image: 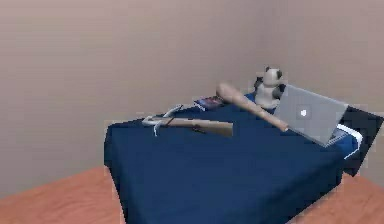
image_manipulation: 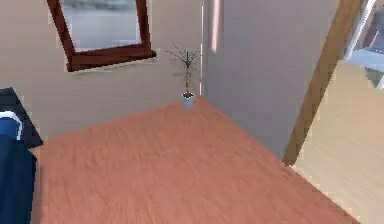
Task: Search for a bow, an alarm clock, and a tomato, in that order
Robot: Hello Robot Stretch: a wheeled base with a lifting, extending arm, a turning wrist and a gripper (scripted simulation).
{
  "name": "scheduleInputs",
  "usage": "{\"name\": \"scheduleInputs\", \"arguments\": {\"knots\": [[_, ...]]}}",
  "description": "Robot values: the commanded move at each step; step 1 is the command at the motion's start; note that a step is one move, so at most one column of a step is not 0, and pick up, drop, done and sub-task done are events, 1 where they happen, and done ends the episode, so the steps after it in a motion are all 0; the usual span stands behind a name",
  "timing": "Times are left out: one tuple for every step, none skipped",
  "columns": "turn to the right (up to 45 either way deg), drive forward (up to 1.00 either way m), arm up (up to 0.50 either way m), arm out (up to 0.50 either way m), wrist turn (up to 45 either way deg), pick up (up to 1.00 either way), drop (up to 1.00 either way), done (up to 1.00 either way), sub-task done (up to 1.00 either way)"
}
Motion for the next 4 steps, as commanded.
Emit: {"name": "scheduleInputs", "arguments": {"knots": [[45.0,0.0,0.0,0.0,0.0,0.0,0.0,0.0,0.0],[21.0,0.0,0.0,0.0,0.0,0.0,0.0,0.0,0.0],[0.0,0.4,0.0,0.0,0.0,0.0,0.0,0.0,0.0],[-45.0,0.0,0.0,0.0,0.0,0.0,0.0,0.0,0.0]]}}
